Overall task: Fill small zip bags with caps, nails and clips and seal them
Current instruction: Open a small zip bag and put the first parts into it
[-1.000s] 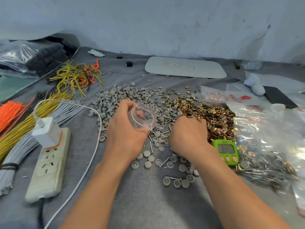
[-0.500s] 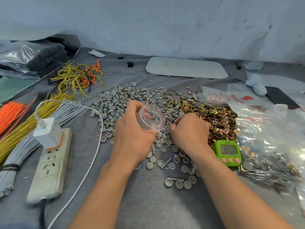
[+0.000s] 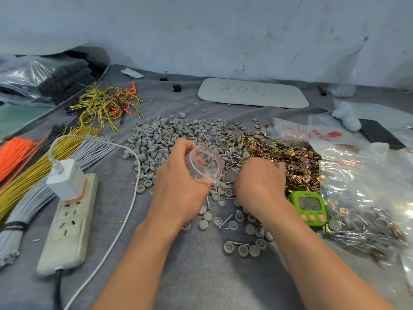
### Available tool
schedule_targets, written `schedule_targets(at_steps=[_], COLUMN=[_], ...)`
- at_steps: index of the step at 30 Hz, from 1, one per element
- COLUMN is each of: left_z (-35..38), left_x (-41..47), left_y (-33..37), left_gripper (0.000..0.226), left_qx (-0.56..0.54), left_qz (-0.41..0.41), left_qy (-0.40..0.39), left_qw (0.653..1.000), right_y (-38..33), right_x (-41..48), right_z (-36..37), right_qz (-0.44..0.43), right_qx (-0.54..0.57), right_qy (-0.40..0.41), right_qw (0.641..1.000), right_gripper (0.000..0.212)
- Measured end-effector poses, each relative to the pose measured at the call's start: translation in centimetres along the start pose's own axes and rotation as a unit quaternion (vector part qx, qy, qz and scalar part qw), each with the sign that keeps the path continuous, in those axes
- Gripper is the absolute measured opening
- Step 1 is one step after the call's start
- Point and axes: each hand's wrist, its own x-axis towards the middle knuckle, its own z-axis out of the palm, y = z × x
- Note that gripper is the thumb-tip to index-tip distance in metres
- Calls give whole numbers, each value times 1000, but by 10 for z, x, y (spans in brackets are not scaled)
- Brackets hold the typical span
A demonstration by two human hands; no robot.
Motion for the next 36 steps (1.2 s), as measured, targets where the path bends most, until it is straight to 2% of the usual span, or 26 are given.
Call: schedule_targets(at_steps=[2,4,6,9,12,15,18,22,25,27,29,32,36], left_z=[0,2,4,5,8,7,4,1,-1,-1,-3,-3,-2], left_x=[-1,-1,-2,-1,-4,-7,-6,-3,-1,0,0,1,1], left_y=[-1,0,3,6,9,9,8,7,5,5,5,6,8], left_gripper=[39,40,43,50,45,44,39,31,37,40,37,37,36], left_qx=[5,20,30,46,78,101,65,4,-16,-31,-48,-62,-70], left_qz=[1,5,9,8,26,39,35,37,27,22,14,4,-5], left_qy=[-1,-13,-26,-42,-51,-70,-80,-63,-61,-61,-60,-62,-61], left_qw=[1000,1000,999,998,995,992,994,997,998,997,997,996,996], right_y=[5,11,13,8,-2,-10,-13,-6,1,3,1,-5,-9], right_x=[-1,-5,-14,-23,-29,-32,-31,-23,-20,-21,-22,-23,-24], right_z=[-6,-16,-27,-39,-46,-44,-39,-41,-40,-39,-36,-34,-32], right_qz=[6,-7,-60,-153,-229,-259,-271,-244,-237,-214,-166,-110,-85], right_qx=[122,284,339,217,96,61,78,200,249,320,425,554,613], right_qy=[32,18,8,58,92,88,83,89,112,103,40,-43,-67], right_qw=[992,959,939,962,964,960,956,945,932,917,889,824,782], right_gripper=[11,14,16,14,10,14,17,7,11,10,12,9,8])
